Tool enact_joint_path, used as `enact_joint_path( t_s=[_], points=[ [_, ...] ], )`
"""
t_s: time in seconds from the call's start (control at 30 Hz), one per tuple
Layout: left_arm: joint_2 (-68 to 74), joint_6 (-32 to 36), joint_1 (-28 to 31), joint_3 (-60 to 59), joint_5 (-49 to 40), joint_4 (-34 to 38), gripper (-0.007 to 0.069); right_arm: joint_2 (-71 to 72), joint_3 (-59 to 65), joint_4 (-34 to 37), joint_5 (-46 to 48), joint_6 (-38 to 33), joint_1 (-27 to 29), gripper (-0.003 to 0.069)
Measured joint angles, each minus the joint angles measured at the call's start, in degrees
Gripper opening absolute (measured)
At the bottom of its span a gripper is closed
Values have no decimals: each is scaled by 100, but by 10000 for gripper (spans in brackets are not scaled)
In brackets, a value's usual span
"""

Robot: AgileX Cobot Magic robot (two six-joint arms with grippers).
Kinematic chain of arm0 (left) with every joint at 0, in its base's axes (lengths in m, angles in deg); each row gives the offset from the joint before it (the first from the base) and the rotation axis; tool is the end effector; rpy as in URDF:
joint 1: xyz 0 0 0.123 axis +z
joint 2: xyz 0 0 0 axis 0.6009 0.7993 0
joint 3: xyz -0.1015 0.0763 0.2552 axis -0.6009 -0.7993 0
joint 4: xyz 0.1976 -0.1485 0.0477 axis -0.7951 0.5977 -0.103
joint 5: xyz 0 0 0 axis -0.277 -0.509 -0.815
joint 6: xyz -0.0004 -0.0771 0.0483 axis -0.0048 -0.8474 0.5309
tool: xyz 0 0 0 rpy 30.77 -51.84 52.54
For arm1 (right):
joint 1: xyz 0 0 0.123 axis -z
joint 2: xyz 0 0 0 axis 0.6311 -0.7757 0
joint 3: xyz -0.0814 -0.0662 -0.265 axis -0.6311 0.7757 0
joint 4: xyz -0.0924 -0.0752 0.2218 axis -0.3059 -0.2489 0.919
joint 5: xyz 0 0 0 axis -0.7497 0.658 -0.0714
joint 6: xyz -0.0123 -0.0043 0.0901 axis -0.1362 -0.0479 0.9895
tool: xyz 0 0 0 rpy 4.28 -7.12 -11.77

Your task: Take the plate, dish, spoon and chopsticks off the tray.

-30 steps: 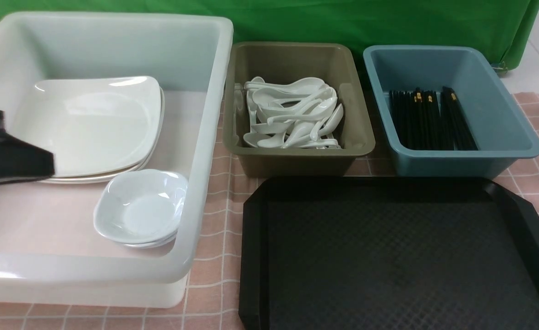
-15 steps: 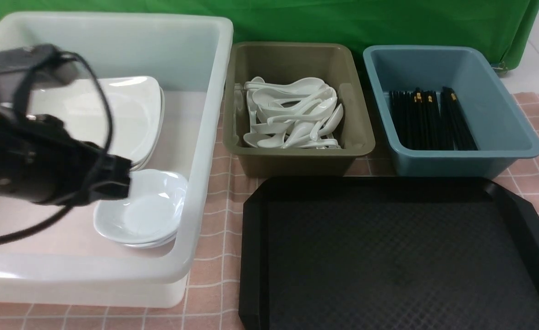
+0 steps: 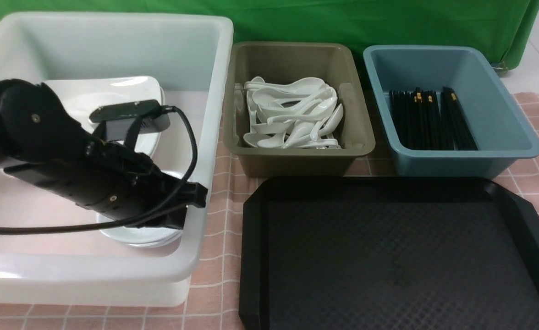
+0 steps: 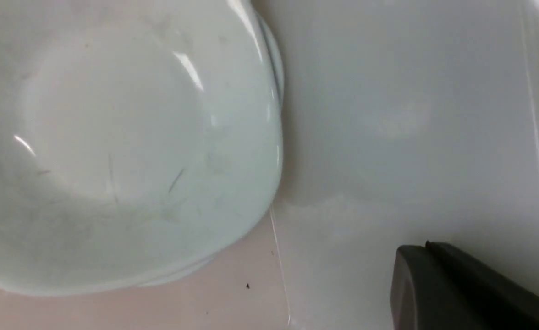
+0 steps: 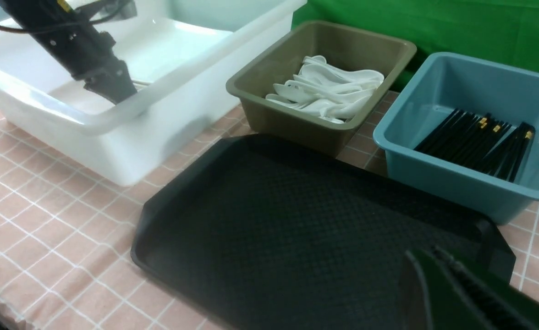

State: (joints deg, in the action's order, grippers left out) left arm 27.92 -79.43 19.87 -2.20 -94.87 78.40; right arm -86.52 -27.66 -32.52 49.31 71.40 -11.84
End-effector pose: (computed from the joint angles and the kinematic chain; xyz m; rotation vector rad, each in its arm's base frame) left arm 0.2690 -0.1062 0.2484 0.1583 2.6646 -0.5120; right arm -0.0125 -0.0647 0.4150 -0.4874 1.6607 0.3736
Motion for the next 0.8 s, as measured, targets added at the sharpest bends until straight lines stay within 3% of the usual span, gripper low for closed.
enact_joint_path(
  t_s=[0.23, 0.67, 0.8],
  points=[
    [-49, 1096, -17, 27, 255, 1110, -3, 0, 0, 0, 0, -7, 0, 31],
    [-777, 831, 699, 1034, -396, 233, -3, 81, 430, 222, -235, -220, 2, 30],
    [-1300, 827, 848, 1144, -496, 39, -3, 131, 1585, 362, -1807, -317, 2, 30]
  ],
)
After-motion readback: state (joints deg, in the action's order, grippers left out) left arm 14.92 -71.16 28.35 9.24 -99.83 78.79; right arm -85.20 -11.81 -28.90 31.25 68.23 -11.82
